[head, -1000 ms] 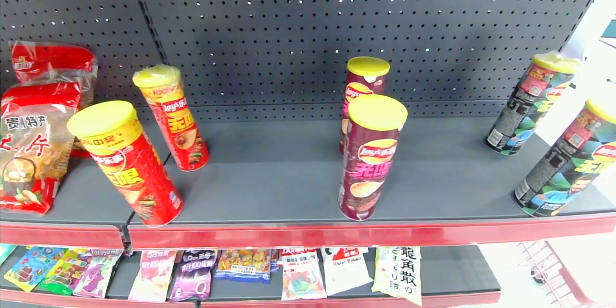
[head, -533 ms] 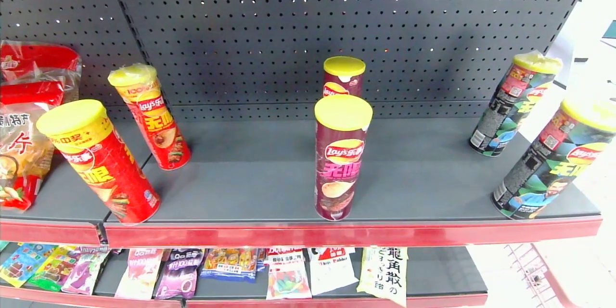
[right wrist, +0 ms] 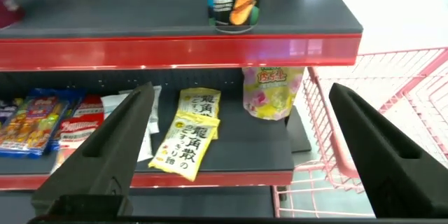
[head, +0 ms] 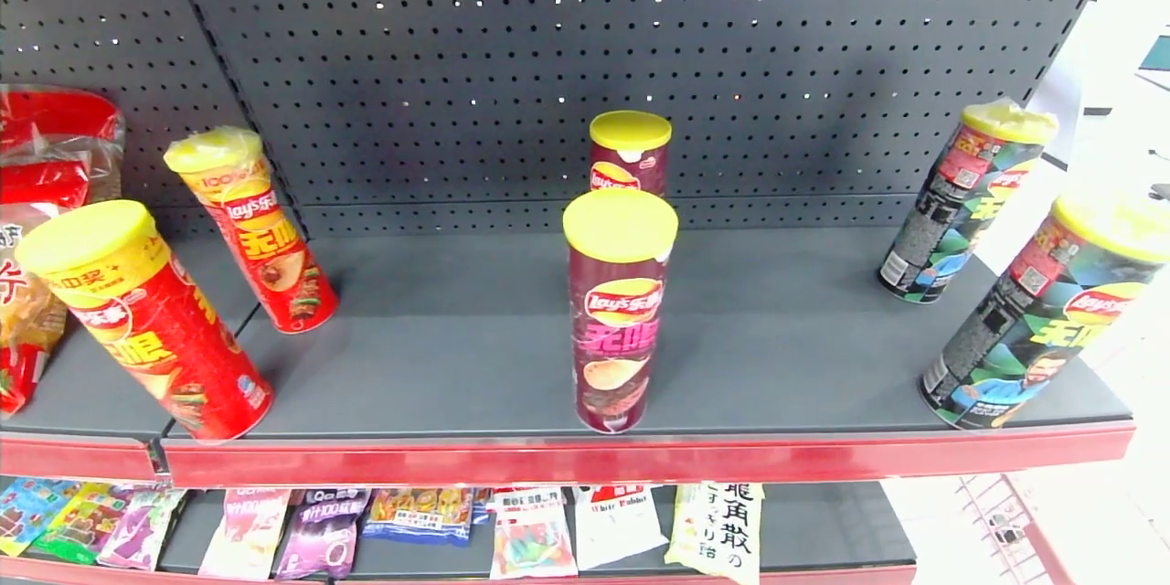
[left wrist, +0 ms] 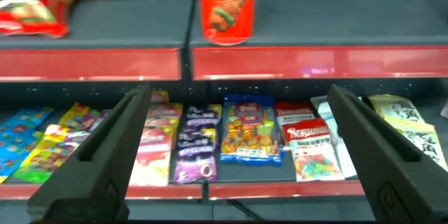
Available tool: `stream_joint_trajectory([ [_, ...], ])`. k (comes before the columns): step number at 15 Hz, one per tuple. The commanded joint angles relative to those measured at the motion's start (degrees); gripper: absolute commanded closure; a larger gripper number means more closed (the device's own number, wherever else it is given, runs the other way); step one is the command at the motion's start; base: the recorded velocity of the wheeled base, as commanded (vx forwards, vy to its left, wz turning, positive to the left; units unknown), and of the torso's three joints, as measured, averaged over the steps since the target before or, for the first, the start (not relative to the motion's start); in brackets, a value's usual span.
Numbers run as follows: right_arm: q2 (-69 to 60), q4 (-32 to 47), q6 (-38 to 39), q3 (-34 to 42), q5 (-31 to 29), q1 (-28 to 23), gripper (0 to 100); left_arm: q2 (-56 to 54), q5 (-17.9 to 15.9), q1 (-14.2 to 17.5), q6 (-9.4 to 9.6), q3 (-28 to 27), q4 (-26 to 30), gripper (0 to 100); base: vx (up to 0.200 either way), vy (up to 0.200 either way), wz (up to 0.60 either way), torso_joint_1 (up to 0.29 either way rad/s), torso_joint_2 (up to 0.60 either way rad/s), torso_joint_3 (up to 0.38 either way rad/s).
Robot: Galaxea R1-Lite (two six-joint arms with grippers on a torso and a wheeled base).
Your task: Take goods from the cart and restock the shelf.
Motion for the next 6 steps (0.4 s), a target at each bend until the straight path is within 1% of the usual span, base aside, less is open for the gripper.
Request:
stream_joint_trajectory([
  [1, 0.1, 0.0, 0.0, 0.0, 0.0, 0.0, 0, 0.1, 0.0, 0.0, 0.0, 0.0, 0.0, 0, 0.0, 0.0, 0.0, 0.0, 0.0, 0.0],
  [6, 0.1, 0.0, -0.2, 0.0, -0.3, 0.0, 0, 0.1, 0.0, 0.0, -0.09, 0.0, 0.0, 0, 0.0, 0.0, 0.0, 0.0, 0.0, 0.0],
])
